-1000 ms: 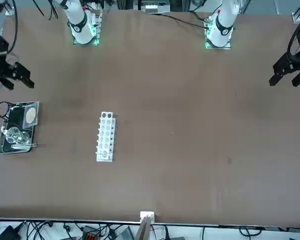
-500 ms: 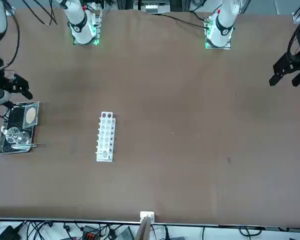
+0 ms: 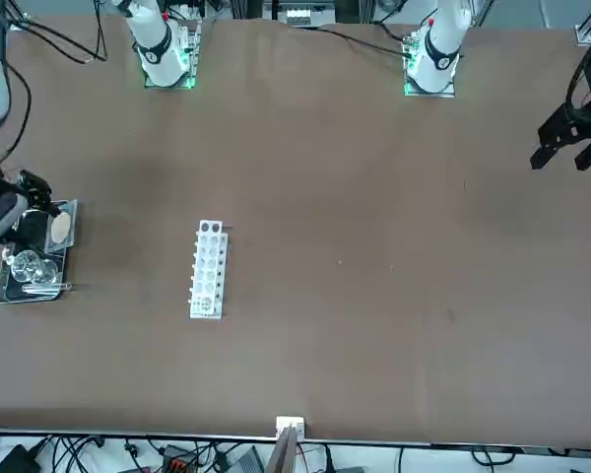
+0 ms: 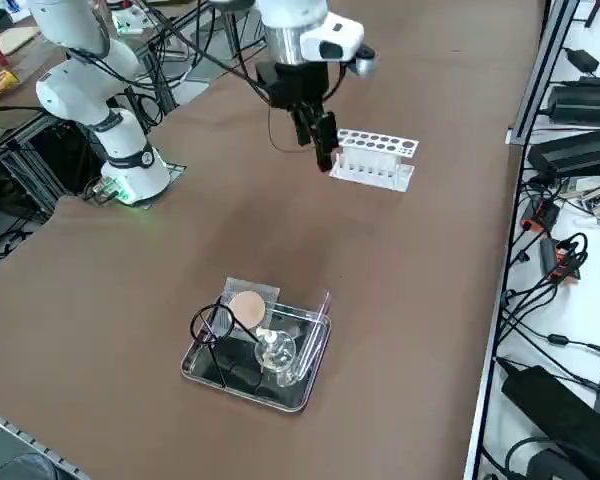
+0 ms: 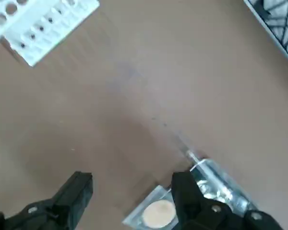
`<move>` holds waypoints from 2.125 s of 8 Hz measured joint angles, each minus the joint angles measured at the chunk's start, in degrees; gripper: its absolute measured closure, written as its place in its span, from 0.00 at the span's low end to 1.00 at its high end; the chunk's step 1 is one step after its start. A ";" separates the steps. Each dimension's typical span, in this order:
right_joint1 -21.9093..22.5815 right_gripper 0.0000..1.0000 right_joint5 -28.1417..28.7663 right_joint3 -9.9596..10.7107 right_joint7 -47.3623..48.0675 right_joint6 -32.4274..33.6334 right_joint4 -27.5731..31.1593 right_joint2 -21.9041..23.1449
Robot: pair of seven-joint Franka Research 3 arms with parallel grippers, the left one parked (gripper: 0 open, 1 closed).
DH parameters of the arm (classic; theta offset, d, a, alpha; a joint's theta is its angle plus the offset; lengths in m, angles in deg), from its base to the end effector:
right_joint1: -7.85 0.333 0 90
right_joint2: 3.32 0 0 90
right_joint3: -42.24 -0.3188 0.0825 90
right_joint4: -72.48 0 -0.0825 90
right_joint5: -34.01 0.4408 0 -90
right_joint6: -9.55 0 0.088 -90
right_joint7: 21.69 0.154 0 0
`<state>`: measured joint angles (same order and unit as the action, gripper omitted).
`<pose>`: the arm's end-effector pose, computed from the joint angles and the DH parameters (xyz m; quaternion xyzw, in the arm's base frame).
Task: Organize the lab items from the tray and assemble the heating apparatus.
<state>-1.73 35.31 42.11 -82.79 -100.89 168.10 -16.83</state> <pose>0.6807 -0.1108 0.4053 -0.9017 -0.4321 -0.0156 0.0023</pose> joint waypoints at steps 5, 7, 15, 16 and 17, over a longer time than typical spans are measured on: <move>-0.01 0.00 0.10 -0.26 -3.94 -1.75 -0.33 -4.95; 0.12 0.00 0.29 -0.74 -3.94 -1.58 -0.34 -6.12; -0.22 0.00 -9.37 -0.45 -14.38 -1.67 -5.08 -10.42; -0.16 0.00 -10.62 -0.50 -14.70 -1.67 -5.89 -10.75; -0.21 0.01 -10.92 -0.48 -15.53 -1.67 -6.36 -11.02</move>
<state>-1.94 24.40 41.63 -98.32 -102.56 161.74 -27.84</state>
